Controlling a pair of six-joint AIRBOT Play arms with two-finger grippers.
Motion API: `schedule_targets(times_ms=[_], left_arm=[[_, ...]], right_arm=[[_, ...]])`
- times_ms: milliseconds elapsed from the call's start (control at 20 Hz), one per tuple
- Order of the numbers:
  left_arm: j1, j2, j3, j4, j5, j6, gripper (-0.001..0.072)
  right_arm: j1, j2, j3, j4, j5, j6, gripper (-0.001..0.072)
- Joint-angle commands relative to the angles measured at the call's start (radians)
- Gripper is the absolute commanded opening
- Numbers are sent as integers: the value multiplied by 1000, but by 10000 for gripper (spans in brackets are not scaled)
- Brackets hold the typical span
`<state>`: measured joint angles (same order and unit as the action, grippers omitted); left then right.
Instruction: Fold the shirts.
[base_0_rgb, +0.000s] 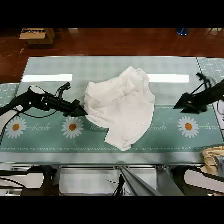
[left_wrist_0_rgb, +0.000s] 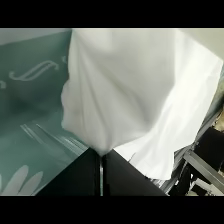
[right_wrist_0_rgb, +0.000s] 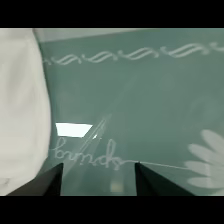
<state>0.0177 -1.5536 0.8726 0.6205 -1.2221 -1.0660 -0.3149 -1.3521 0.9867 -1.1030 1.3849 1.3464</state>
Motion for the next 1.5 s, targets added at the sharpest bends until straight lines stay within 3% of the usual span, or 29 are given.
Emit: schedule_targets(times_ms=[0, 250, 450, 500, 600, 650, 950, 1200, 1450], left_arm=[[2, 4, 6, -1, -22, 11, 26], [3, 8, 33, -4, -29, 19, 26], [2, 8, 73, -31, -29, 26, 26], [3, 8, 89, -31, -29, 25, 26], [3, 10, 126, -31, -36, 25, 26], [3, 12, 152, -31, -53, 25, 26], [23, 186, 389, -31, -119, 7, 25], [47, 465, 749, -30, -133, -82, 26], [47, 637, 1094, 35, -134, -196, 25]], right_arm=[[76, 36, -240, 205, -155, -63, 520], [301, 35, -304, 264, -299, -27, 517], [469, 33, -303, 250, -459, 158, 509], [498, 32, -303, 253, -477, 171, 393], [524, 33, -302, 258, -463, 170, 47], [523, 39, -298, 259, -438, 156, 24], [385, 331, -106, 256, -265, 56, 24], [230, 588, 294, 256, -274, 133, 23], [179, 623, 706, 209, -268, 176, 23]])
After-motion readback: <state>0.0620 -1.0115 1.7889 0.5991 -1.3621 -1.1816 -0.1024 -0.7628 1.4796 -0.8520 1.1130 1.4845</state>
